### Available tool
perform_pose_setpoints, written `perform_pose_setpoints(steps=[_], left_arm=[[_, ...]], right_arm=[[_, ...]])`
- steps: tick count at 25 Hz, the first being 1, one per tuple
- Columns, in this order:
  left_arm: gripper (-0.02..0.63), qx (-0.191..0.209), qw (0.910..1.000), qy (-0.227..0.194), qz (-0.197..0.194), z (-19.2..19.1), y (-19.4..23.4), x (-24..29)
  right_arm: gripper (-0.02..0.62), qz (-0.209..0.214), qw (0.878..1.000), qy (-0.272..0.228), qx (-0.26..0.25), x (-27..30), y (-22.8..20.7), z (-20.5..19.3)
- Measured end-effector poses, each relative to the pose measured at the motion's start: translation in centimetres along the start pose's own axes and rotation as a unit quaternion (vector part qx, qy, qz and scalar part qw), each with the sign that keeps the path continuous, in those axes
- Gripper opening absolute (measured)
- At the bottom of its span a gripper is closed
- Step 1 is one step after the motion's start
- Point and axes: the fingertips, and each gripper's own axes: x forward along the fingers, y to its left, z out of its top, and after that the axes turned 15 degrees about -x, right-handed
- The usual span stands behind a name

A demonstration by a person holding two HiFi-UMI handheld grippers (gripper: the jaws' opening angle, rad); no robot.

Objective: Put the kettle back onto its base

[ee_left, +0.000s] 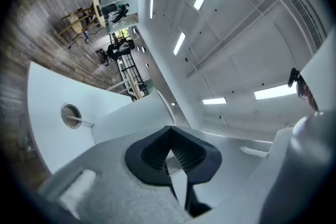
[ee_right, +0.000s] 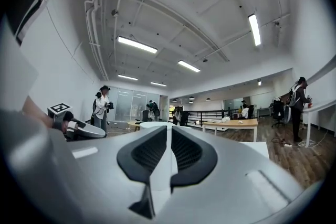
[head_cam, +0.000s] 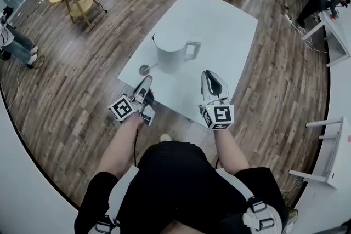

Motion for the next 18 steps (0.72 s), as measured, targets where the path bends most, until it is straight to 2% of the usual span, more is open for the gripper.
perform_pose_setpoints(steps=[2,4,5,10,14,18], left_arm=[[-0.003,0.08,0.9965,0.001,0.022,-0.3,-0.7,0.1],[-0.003,0.161,0.9863,-0.001,0.038,-0.5,-1.8,0.2],[-0.002,0.186,0.9817,0.0,0.042,-0.8,-2.2,0.3],[-0.002,0.244,0.9686,0.006,0.049,-3.7,-4.5,0.3],[-0.002,0.327,0.9406,0.028,0.087,-7.0,-5.9,-0.4],[-0.002,0.379,0.9186,0.009,0.111,-9.7,-7.6,-2.1]], right_arm=[[0.004,0.013,1.0,-0.007,-0.005,-1.0,-0.1,0.7],[0.003,0.024,1.0,-0.013,-0.009,-1.9,-0.2,1.1],[0.003,0.028,0.999,-0.015,-0.009,-2.4,-0.3,1.3],[0.003,0.038,0.999,-0.018,0.002,-5.0,-1.4,1.5],[0.003,0.059,0.998,-0.017,-0.025,-7.3,-1.2,1.9],[0.003,0.098,0.995,-0.031,-0.015,-10.0,0.0,2.8]])
